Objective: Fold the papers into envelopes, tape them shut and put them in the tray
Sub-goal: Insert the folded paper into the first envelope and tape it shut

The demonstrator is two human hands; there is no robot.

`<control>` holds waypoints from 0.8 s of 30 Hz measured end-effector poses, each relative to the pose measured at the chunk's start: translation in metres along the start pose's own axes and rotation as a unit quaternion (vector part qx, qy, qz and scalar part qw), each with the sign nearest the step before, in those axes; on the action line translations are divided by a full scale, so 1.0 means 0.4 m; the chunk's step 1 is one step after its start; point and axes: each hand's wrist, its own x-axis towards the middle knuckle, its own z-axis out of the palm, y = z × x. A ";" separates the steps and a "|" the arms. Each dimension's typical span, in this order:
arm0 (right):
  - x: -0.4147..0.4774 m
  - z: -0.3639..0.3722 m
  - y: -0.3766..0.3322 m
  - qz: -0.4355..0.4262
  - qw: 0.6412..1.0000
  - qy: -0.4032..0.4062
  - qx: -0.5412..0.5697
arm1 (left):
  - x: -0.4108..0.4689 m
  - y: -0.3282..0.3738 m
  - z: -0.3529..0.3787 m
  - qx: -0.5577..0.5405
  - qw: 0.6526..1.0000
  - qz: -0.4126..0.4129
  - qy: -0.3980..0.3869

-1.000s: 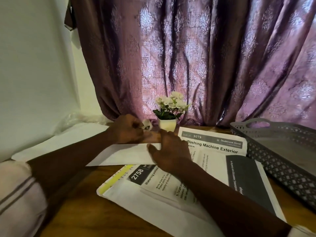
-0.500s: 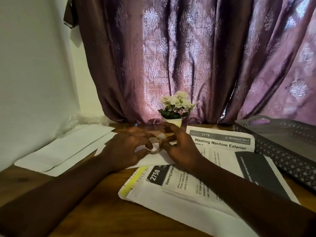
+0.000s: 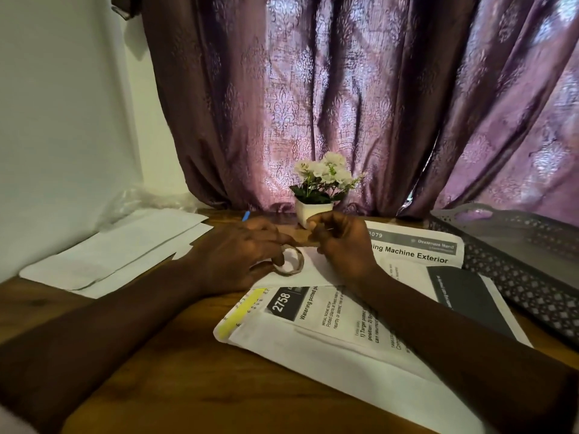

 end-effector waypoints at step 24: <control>0.021 0.014 0.042 0.073 0.993 -0.042 0.079 | 0.166 -0.109 0.122 -0.182 0.892 -0.391 0.134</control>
